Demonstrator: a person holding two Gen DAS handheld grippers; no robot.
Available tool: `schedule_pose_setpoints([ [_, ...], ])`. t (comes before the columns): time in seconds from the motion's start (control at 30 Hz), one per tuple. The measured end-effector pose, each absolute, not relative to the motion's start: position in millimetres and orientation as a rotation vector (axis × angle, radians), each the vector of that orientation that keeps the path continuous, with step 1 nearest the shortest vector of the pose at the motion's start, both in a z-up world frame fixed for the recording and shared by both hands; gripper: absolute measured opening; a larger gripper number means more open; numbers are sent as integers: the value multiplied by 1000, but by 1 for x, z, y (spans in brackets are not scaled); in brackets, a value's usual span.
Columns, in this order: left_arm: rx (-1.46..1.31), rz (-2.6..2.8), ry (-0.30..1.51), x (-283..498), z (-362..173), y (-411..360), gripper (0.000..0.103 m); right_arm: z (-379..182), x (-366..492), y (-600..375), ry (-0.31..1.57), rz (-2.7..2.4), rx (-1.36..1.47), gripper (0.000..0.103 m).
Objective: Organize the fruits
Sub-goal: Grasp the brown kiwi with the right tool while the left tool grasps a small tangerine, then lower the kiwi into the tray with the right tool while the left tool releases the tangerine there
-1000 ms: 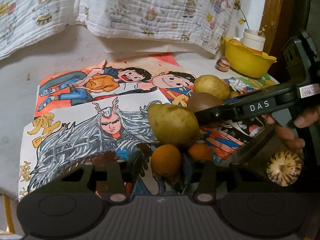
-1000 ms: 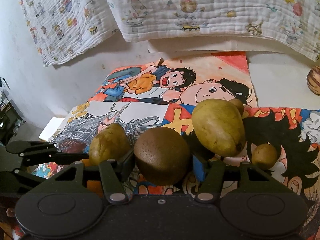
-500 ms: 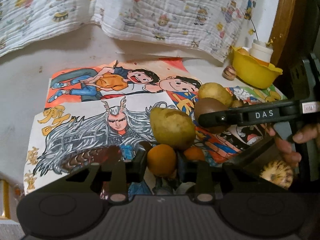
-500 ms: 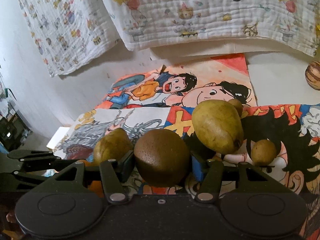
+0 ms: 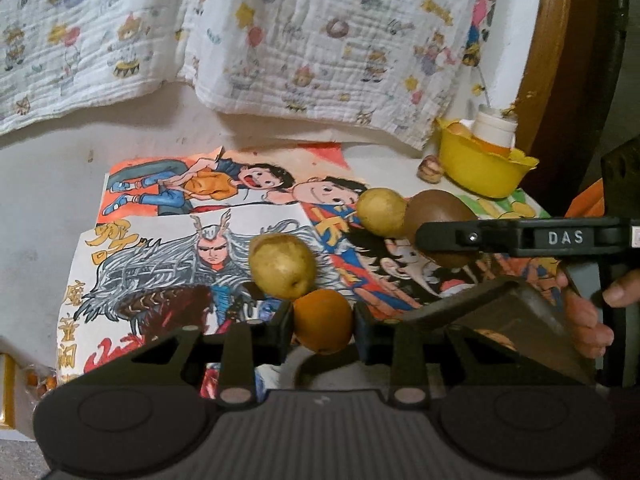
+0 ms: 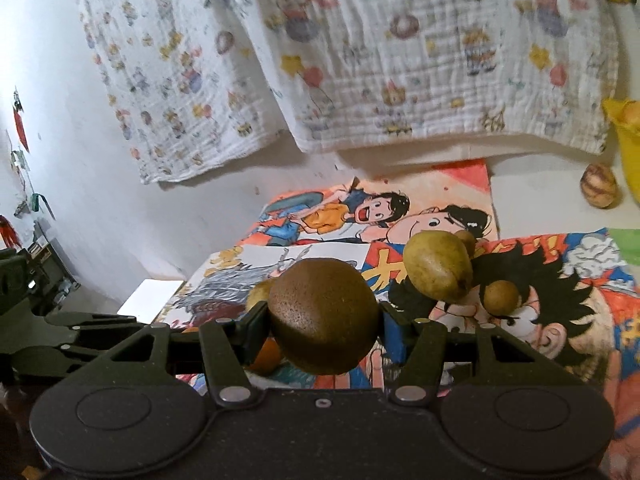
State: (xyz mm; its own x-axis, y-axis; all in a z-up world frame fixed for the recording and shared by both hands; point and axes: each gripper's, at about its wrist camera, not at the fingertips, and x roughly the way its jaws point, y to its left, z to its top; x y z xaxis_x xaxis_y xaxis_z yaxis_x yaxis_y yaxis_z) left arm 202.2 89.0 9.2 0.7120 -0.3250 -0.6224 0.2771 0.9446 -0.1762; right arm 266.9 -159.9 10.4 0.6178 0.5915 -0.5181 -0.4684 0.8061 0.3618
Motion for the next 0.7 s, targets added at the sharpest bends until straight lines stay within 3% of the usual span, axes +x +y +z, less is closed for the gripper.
schedule_pose_setpoints([
  [0.7, -154, -303, 738, 144, -1, 70, 35, 8, 139, -191, 683, 614, 187, 59],
])
